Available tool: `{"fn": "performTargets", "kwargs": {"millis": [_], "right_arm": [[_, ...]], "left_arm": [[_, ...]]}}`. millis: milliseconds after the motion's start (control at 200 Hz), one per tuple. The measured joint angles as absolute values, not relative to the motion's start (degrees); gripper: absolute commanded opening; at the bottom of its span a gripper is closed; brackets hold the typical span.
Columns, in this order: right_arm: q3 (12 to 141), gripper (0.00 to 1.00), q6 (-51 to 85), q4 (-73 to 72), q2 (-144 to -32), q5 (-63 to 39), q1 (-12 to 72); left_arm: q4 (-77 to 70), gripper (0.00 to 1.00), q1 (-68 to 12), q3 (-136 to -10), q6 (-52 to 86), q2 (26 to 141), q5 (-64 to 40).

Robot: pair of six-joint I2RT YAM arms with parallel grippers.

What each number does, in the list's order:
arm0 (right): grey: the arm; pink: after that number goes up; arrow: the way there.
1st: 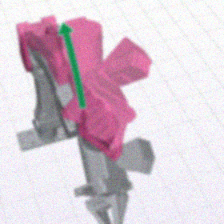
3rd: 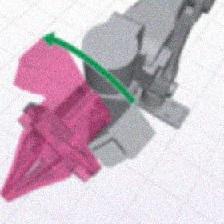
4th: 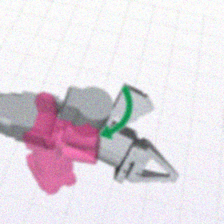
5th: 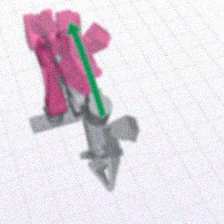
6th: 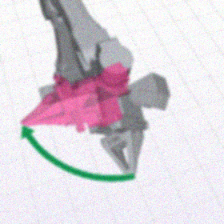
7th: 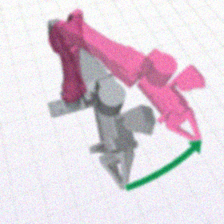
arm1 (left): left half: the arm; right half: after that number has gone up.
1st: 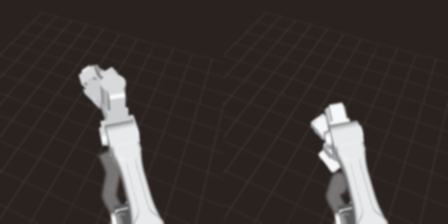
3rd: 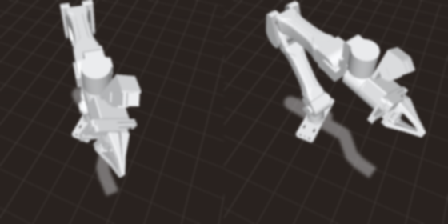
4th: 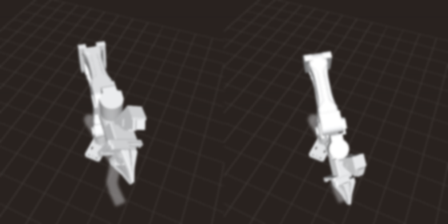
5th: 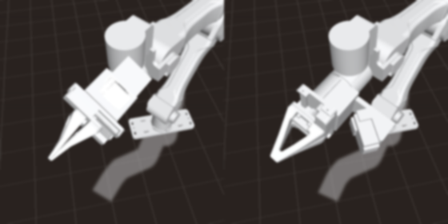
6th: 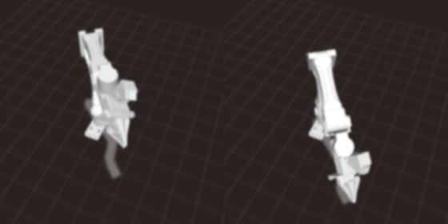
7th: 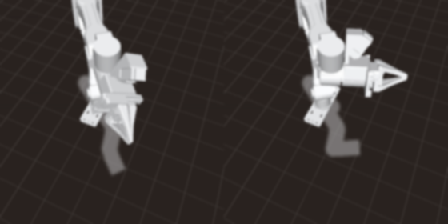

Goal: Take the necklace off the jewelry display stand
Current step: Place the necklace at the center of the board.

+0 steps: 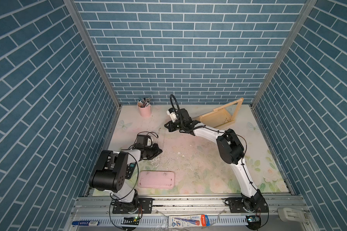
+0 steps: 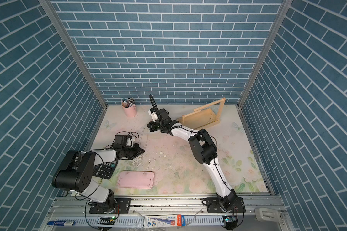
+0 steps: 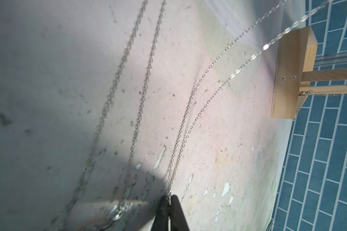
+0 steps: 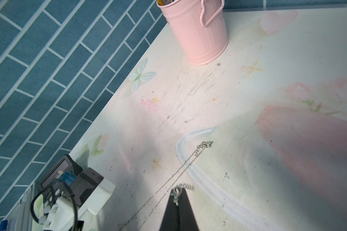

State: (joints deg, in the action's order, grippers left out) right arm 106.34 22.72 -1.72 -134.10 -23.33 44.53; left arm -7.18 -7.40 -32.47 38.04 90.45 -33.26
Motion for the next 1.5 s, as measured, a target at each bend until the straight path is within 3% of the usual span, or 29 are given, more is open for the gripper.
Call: {"fn": "performTargets", "kwargs": {"millis": [1285, 1500], "right_arm": [[103.42, 0.00, 22.76, -2.22, -134.08, -23.33, 45.84], [103.42, 0.00, 22.76, -2.20, -134.08, -23.29, 45.91]], "left_arm": [[-3.27, 0.17, -7.40, -33.82, 36.56, 89.38, -31.44], [-1.63, 0.28, -7.40, -33.85, 36.51, 88.03, -30.63]]}}
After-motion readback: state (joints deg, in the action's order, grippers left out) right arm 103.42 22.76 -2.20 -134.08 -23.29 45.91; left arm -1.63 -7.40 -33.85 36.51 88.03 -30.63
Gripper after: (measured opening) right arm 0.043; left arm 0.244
